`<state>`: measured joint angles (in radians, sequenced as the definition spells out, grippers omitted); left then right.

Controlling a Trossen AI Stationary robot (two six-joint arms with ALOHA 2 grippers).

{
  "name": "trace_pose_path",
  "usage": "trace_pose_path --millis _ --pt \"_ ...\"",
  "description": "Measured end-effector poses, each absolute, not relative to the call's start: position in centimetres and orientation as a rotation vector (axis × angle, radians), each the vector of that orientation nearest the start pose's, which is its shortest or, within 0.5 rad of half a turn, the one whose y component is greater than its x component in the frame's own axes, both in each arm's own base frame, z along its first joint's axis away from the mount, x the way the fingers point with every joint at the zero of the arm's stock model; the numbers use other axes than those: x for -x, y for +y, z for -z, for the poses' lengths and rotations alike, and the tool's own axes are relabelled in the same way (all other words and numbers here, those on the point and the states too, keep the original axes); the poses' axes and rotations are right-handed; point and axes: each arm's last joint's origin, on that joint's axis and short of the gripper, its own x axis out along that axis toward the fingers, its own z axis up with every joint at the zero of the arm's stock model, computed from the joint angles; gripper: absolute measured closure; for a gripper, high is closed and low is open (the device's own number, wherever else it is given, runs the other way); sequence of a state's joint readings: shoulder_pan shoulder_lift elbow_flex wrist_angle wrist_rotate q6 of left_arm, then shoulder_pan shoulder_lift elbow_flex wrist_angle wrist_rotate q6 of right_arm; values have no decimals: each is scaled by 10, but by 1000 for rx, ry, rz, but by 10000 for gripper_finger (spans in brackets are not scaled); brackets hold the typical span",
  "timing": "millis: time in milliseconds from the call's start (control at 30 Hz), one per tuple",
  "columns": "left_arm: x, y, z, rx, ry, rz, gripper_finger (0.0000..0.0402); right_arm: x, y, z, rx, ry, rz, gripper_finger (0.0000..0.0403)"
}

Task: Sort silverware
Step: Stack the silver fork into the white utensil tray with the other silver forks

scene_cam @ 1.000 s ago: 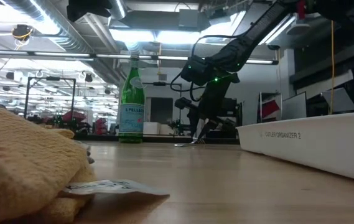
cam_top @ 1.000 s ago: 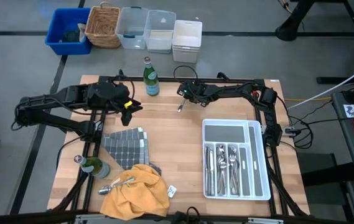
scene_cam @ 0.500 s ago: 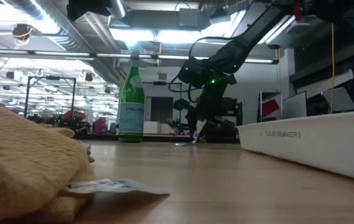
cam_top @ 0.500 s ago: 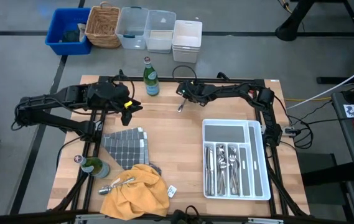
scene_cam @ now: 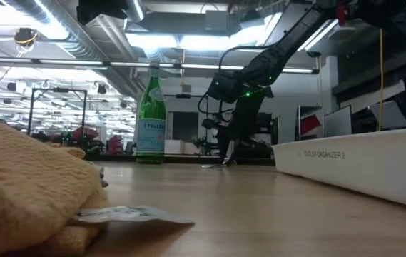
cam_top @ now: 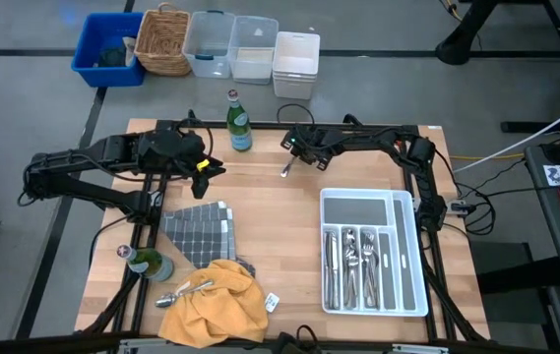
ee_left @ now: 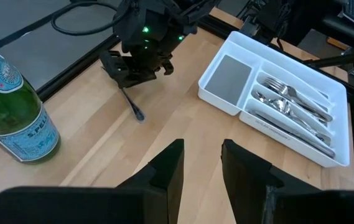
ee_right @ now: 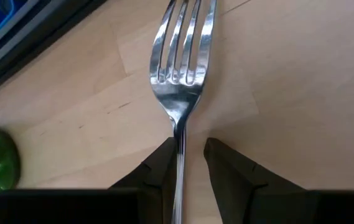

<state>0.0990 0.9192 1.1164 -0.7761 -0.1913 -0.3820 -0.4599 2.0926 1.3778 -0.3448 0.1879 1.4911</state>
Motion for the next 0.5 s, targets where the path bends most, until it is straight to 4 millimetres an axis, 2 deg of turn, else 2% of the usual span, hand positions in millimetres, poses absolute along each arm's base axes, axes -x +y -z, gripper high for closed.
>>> trace_pose_path --millis 267,500 --pt "-167 22 -368 342 520 -389 306 -375 -190 -133 -1469 494 1248 309" --pt "-167 22 -367 345 521 -389 306 -370 -184 -131 -1477 655 1216 309"
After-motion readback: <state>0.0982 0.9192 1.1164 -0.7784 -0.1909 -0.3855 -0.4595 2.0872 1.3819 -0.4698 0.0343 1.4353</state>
